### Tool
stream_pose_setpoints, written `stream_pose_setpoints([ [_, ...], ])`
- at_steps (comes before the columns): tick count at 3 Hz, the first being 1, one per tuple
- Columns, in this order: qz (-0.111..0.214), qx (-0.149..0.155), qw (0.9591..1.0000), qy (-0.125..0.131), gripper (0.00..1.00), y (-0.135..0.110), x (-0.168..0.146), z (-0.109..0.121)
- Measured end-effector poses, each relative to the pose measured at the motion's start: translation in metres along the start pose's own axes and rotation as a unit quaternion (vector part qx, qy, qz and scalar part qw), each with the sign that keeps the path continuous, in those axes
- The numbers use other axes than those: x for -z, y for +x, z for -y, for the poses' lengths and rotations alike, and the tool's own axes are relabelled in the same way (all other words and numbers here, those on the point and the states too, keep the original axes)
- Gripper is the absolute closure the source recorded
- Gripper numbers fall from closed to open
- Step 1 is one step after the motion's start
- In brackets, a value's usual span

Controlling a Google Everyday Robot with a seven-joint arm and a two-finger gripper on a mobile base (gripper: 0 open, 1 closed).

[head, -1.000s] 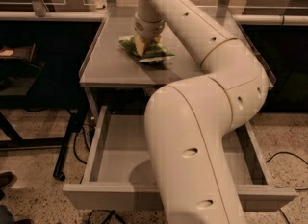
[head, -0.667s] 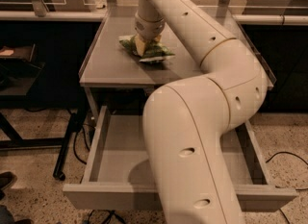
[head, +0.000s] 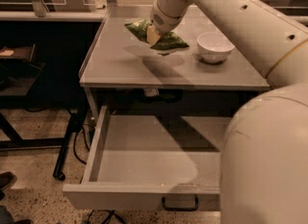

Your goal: Place green jalapeno chip bag into top drawer

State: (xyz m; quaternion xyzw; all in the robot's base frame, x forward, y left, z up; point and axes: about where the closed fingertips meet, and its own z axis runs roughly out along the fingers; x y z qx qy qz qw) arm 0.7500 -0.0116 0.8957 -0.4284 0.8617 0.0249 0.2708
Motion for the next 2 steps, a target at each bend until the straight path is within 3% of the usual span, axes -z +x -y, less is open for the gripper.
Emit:
stream_pose_setpoints([
  [1,0.048,0.023,0.9985,-0.010,1.00,0.0140,0.0152,-0.0152],
  [2,0.046,0.021,0.9987,-0.010,1.00,0.0164,0.0110,-0.0147],
])
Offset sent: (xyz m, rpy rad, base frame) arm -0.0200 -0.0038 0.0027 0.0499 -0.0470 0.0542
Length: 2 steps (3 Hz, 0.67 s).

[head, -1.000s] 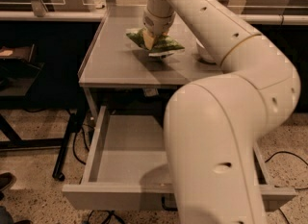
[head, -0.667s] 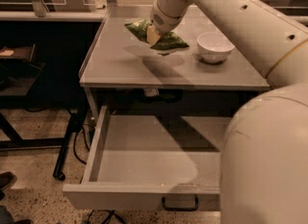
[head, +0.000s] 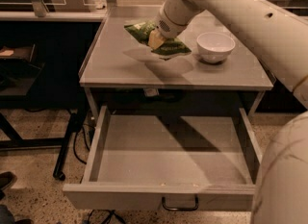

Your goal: Place green jalapeno chip bag into top drawer

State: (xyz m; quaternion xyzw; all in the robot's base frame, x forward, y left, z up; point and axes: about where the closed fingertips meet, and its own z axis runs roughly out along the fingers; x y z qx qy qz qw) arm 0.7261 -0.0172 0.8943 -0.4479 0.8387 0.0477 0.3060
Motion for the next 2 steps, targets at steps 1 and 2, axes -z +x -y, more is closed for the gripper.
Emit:
stream_pose_setpoints([
  [1,0.000,-0.001,1.0000,0.000,1.00,0.001,0.002,-0.002],
  [2,-0.001,-0.010,0.9999,-0.002,1.00,0.016,0.027,-0.032],
])
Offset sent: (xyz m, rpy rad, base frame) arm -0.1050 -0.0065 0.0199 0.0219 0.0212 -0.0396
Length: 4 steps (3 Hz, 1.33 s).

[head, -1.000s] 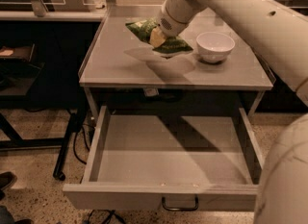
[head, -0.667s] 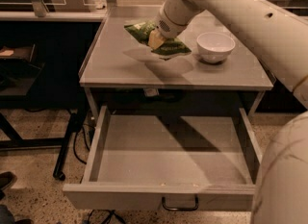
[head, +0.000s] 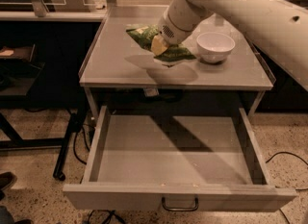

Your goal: Place green jalapeno chip bag into top drawer

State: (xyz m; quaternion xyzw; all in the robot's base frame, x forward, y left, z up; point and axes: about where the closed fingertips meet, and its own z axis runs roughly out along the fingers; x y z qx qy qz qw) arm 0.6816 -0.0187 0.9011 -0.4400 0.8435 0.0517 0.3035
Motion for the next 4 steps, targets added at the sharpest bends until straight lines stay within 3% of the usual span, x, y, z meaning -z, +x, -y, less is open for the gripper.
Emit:
stream_pose_setpoints([
  [1,-0.003,-0.017,0.9998,0.001,1.00,0.0212,0.0350,-0.0325],
  [4,-0.002,-0.011,0.9999,0.009,1.00,0.0208,0.0360,-0.0270],
])
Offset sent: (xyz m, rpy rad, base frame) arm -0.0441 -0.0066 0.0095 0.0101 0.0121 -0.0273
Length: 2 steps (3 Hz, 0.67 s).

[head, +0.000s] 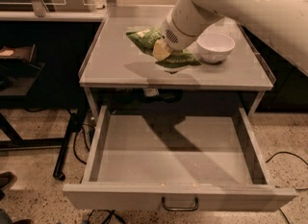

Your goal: Place green jalapeno chip bag into top drawer

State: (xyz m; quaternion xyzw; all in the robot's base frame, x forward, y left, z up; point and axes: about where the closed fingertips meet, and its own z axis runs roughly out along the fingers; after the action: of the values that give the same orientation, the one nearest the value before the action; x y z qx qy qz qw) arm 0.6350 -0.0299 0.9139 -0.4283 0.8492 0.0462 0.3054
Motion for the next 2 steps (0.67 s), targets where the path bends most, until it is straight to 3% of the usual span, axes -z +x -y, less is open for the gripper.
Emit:
stream_pose_setpoints([
  [1,-0.020,-0.010,0.9997,-0.006,1.00,0.029,0.007,-0.024],
  [2,-0.050,-0.019,0.9979,-0.038,1.00,0.079,0.013,-0.069],
])
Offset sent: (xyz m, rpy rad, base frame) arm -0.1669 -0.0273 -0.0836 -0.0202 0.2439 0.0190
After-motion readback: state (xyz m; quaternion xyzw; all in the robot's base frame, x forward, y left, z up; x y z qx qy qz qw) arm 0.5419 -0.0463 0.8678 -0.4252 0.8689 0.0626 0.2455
